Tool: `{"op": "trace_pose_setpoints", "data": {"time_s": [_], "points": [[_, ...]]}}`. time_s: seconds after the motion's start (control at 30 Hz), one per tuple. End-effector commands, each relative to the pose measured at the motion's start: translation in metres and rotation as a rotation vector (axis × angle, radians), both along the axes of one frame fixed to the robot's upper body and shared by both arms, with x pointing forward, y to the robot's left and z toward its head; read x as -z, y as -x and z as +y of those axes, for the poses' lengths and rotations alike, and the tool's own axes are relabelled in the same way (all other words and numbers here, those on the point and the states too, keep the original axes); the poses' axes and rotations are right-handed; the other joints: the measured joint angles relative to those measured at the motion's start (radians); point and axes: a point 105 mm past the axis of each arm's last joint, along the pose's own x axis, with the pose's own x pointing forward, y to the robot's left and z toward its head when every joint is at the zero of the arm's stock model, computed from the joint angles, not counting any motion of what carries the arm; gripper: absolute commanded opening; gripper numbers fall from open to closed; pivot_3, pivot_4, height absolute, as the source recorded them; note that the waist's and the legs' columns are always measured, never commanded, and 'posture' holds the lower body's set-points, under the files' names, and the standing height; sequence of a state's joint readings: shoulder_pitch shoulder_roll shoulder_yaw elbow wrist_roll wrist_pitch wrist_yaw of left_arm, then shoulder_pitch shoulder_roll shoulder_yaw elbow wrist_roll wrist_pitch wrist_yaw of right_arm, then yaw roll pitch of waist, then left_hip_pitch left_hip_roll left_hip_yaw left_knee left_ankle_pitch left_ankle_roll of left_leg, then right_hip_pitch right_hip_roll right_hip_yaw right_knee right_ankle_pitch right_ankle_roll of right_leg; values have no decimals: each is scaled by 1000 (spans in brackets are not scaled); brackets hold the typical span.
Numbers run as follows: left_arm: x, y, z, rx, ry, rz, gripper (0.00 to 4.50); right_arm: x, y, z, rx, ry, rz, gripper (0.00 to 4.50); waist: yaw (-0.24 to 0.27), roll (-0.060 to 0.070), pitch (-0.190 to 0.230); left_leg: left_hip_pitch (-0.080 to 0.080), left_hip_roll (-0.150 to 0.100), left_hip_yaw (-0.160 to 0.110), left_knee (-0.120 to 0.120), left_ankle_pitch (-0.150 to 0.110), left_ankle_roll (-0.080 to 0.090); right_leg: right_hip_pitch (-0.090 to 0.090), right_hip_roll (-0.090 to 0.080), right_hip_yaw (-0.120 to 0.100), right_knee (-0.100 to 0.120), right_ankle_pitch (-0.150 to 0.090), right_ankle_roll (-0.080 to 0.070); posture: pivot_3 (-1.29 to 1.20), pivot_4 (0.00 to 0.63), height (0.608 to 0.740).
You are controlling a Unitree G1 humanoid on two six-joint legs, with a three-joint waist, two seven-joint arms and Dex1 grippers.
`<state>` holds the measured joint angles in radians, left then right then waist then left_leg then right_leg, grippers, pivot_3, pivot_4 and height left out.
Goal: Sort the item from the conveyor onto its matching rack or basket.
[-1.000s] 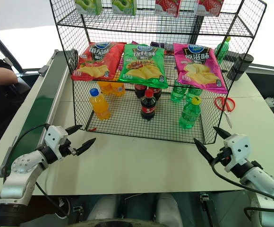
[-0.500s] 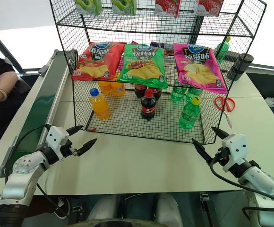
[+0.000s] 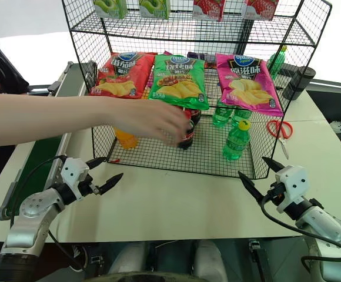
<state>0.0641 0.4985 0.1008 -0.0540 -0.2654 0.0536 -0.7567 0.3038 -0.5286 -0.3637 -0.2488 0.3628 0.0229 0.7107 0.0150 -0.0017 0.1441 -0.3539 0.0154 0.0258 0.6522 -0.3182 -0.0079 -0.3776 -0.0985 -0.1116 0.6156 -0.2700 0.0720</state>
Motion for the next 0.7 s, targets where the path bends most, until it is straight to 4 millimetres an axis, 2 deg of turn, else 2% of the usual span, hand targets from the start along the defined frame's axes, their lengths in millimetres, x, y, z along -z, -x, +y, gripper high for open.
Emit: {"op": "trace_pose_setpoints", "data": {"time_s": [0.03, 0.7], "points": [[-8, -3, 0, -1, -4, -43, 4500, -8, -1, 1, -2, 13, -36, 4430, 0, 0, 0, 0, 0, 0, 0, 0, 0, 0, 0, 0, 0, 0, 0, 0, 150, 724], [-9, -2, 1, -14, -6, -54, 4500, -6, -6, 6, -14, 5, -44, 4430, 0, 0, 0, 0, 0, 0, 0, 0, 0, 0, 0, 0, 0, 0, 0, 0, 150, 724]]}}
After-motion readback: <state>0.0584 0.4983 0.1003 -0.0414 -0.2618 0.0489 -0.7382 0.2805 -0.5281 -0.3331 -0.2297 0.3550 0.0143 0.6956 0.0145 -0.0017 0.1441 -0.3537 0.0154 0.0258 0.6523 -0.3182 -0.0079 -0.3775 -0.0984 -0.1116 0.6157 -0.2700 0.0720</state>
